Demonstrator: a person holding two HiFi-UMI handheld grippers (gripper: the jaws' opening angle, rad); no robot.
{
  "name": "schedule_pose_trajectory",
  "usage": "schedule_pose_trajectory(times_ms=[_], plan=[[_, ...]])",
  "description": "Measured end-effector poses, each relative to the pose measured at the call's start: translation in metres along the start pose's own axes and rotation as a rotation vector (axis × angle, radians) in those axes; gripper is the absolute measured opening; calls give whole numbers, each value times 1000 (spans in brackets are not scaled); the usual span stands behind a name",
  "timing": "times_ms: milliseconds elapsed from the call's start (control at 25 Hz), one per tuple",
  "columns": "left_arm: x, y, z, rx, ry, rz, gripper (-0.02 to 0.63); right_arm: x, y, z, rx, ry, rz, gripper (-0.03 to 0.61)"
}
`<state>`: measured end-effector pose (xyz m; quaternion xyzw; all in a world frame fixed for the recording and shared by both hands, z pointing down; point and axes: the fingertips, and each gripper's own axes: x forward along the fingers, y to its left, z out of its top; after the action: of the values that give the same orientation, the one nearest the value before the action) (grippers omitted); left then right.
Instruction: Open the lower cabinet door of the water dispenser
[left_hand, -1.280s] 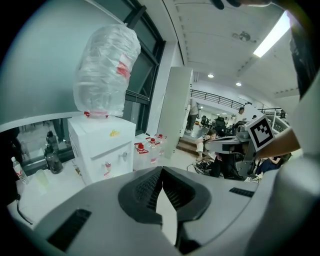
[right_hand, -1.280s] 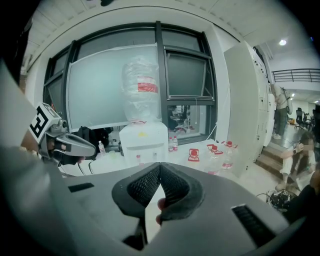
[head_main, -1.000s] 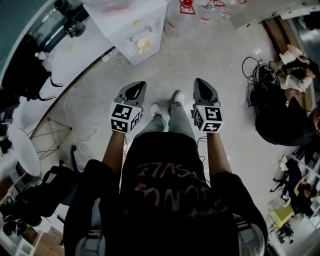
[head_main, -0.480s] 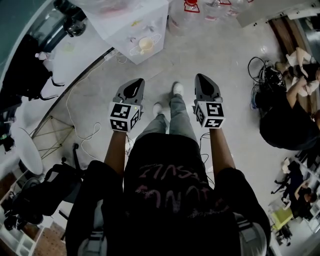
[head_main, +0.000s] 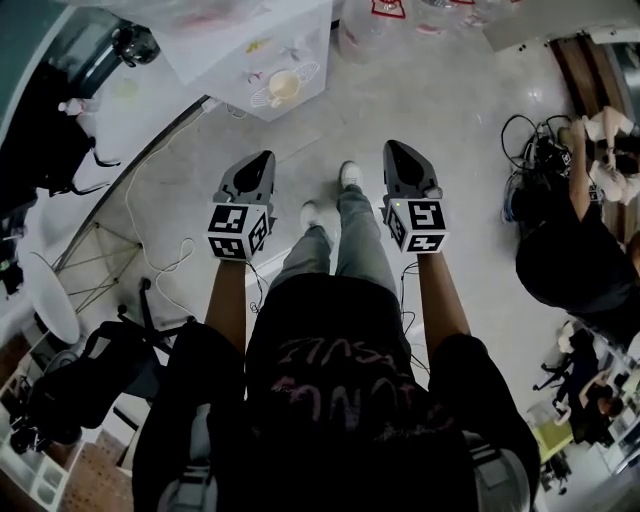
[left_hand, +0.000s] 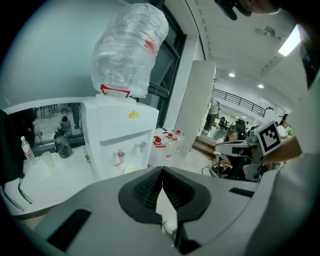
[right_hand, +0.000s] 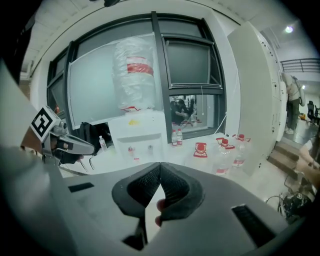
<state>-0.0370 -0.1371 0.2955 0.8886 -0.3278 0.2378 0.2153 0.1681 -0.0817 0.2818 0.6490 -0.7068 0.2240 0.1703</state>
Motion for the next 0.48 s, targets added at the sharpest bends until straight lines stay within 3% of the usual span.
schedule_pose_trajectory(times_ms=[480], plan=[[72, 23, -43, -55, 2, 51, 12, 63, -54, -50, 62, -11, 16, 14]])
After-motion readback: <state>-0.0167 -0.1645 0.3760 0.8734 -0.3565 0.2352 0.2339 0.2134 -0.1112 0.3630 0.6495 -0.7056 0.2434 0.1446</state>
